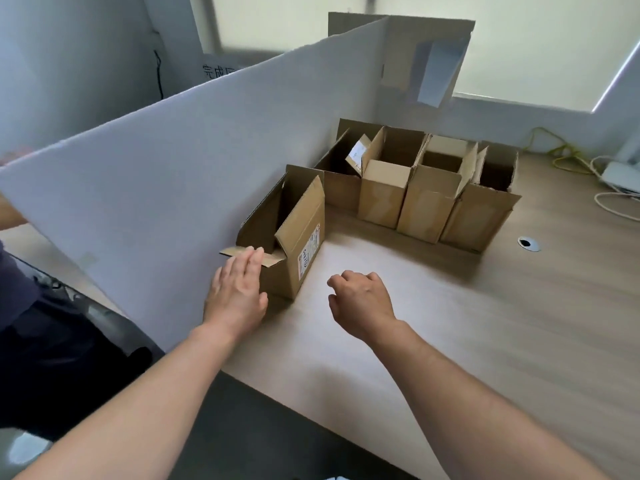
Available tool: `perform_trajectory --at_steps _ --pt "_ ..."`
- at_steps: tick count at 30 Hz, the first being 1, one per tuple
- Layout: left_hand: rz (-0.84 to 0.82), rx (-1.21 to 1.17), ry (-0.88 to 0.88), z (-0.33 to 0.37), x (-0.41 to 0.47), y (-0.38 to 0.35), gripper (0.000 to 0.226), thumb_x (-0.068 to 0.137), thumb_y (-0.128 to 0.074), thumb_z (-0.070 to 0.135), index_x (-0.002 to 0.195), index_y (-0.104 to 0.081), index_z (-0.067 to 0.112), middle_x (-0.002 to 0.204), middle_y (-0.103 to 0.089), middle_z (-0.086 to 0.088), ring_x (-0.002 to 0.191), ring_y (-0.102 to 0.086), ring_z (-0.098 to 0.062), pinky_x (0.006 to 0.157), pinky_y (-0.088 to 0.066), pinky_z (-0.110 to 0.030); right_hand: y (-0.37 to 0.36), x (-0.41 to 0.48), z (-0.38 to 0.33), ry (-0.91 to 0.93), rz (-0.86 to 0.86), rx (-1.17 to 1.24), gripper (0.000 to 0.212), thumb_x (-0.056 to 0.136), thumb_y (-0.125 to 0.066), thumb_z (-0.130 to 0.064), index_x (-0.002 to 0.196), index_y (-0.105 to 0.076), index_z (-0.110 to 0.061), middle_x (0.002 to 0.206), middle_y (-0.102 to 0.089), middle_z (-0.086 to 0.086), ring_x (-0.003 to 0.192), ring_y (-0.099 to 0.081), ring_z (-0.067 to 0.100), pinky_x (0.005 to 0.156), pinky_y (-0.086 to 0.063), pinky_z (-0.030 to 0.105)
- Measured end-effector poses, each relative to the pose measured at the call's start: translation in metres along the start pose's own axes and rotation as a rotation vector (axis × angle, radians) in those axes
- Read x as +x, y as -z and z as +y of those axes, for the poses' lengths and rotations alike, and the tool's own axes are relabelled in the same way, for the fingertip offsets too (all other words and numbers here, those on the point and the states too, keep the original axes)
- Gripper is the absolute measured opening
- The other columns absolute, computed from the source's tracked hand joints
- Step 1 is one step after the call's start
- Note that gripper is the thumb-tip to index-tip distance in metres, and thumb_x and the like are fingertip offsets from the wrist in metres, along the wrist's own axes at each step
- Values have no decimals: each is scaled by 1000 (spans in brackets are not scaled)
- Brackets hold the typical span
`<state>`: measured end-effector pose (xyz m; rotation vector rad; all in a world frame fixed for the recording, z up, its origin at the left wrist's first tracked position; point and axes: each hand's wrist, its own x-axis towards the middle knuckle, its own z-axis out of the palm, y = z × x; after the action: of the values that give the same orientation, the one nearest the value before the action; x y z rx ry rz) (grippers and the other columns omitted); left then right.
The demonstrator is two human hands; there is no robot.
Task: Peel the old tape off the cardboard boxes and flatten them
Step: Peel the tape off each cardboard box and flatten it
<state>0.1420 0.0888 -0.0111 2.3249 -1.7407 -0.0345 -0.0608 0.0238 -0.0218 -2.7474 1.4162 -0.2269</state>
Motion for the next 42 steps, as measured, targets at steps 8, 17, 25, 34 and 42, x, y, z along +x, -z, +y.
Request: perform_trajectory --at_steps 8,17,25,34,42 --pt "96 174 -69 -32 55 -9 41 86 -55 9 126 -60 16 138 -51 -9 125 -44 -30 99 -24 -38 -8 12 -1 -126 -15 -2 29 94 -39 -24 116 -57 -16 111 -60 4 102 -57 26 86 -32 35" --pt "120 -79 -188 55 54 -7 25 93 -56 37 111 -67 26 100 -69 0 100 -59 -25 74 -45 -33 6 3 23 -418 22 339 46 97 -31 -52 72 -54 -22 76 -55 -4 80 -51 25 68 -33 34" --pt "23 -245 -403 146 18 -13 25 93 -54 42 106 -68 26 96 -72 1 96 -63 -24 75 -48 -34 35 -8 65 -737 88 842 41 86 -48 -34 78 -61 4 87 -69 17 86 -65 34 78 -51 42" --pt "262 -688 -270 189 18 15 25 97 -52 29 111 -68 16 105 -65 -1 104 -55 -21 87 -42 -32 57 -66 163 -939 237 587 31 83 -47 -21 56 -34 -15 57 -37 0 57 -35 24 47 -22 29" --pt "-103 -750 179 217 27 -13 61 97 -32 57 144 -39 18 147 -42 -6 134 -37 -27 108 -32 -42 68 -130 240 -1029 294 510 27 86 -43 -17 60 -37 -15 65 -44 3 72 -43 30 50 -26 29"
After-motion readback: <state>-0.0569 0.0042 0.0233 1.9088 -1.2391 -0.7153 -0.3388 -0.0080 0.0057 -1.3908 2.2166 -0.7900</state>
